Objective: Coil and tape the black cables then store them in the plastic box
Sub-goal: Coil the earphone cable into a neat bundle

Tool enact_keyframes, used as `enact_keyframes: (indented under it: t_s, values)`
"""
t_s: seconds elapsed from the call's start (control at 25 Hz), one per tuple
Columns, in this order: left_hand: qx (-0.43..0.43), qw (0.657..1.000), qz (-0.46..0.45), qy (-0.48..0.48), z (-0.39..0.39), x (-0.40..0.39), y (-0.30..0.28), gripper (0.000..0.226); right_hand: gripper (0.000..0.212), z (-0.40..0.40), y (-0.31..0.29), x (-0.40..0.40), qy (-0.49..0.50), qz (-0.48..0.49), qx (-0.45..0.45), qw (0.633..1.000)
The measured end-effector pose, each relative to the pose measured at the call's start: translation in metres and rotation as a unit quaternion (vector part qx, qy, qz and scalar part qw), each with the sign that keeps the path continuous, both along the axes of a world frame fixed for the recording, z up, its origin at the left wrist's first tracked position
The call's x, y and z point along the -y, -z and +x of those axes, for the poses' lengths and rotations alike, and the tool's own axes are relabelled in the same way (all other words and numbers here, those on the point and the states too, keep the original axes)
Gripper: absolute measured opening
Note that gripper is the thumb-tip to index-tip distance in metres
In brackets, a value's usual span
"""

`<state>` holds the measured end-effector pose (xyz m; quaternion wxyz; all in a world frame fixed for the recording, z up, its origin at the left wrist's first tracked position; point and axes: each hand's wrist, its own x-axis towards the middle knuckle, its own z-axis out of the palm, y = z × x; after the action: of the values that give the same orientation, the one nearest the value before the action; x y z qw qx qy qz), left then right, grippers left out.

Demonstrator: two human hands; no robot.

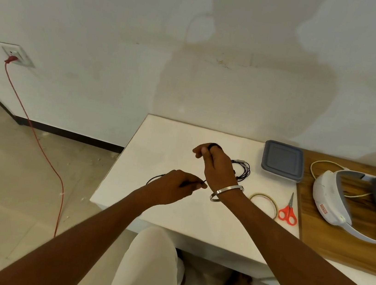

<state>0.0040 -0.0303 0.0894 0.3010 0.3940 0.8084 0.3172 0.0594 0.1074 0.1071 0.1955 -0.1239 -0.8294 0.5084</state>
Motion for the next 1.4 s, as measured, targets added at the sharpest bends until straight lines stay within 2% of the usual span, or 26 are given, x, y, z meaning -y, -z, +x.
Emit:
enact_keyframes:
  t_s: [0.04,0.08,0.16,0.2,0.28,0.4,0.48,0.56,0.64,0.76,0.84,0.92,1.0,1.08,1.2,1.28,1.4]
  values:
    - [-0.007,1.0,-0.001,0.001,-0.002,0.0,-0.002,0.026,0.024,-0.001,0.002,-0.006,-0.028,0.09,0.065,0.993]
    - [-0.012,1.0,-0.007,0.003,-0.005,0.001,-0.004,0.026,0.025,0.0,0.003,-0.012,-0.066,0.197,0.15,0.967]
    - [-0.017,1.0,-0.016,0.003,-0.011,0.005,-0.009,0.025,0.029,0.004,0.007,-0.023,-0.119,0.342,0.271,0.892]
    - [-0.021,1.0,-0.017,0.002,-0.014,0.008,-0.012,0.025,0.027,0.008,0.01,-0.029,-0.133,0.367,0.289,0.874]
    - [-0.04,0.999,-0.016,0.005,-0.02,0.011,-0.017,0.024,0.019,0.016,0.012,-0.037,-0.155,0.369,0.274,0.875]
    - [-0.071,0.997,-0.004,0.005,-0.028,0.012,-0.023,0.024,0.042,0.023,0.014,-0.038,-0.207,0.356,0.242,0.878]
    - [-0.095,0.995,0.017,0.004,-0.029,0.01,-0.025,0.022,0.044,0.025,0.014,-0.034,-0.242,0.372,0.242,0.863]
    - [-0.095,0.994,0.051,-0.008,-0.03,0.01,-0.025,0.019,0.038,0.026,0.013,-0.031,-0.271,0.298,0.265,0.876]
    - [-0.091,0.992,0.089,-0.028,-0.031,0.01,-0.023,0.017,0.036,0.026,0.005,-0.023,-0.286,0.162,0.281,0.901]
    - [-0.093,0.986,0.123,-0.059,-0.032,0.01,-0.012,0.016,0.041,0.027,-0.006,-0.01,-0.311,-0.056,0.241,0.918]
    - [-0.053,0.984,0.148,-0.088,-0.026,0.009,-0.005,0.018,0.041,0.027,-0.013,-0.001,-0.307,-0.209,0.19,0.909]
    - [-0.016,0.98,0.162,-0.118,-0.019,0.006,0.0,0.021,0.039,0.024,-0.02,0.003,-0.291,-0.361,0.137,0.876]
    - [0.016,0.972,0.164,-0.166,-0.01,0.004,0.002,0.034,0.036,0.02,-0.027,0.006,-0.271,-0.461,0.091,0.84]
    - [0.045,0.971,0.145,-0.184,-0.005,0.002,0.005,0.037,0.035,0.016,-0.034,0.009,-0.242,-0.523,0.041,0.816]
    - [0.01,0.986,0.106,-0.129,0.003,-0.001,0.005,0.04,0.033,0.009,-0.045,0.007,-0.18,-0.575,-0.031,0.797]
    - [0.02,0.988,0.116,-0.104,0.009,-0.005,0.004,0.041,0.033,0.005,-0.048,0.005,-0.136,-0.554,-0.06,0.819]
    - [0.032,0.991,0.115,-0.063,0.015,-0.009,0.006,0.028,0.035,-0.001,-0.038,-0.002,-0.08,-0.454,-0.049,0.886]
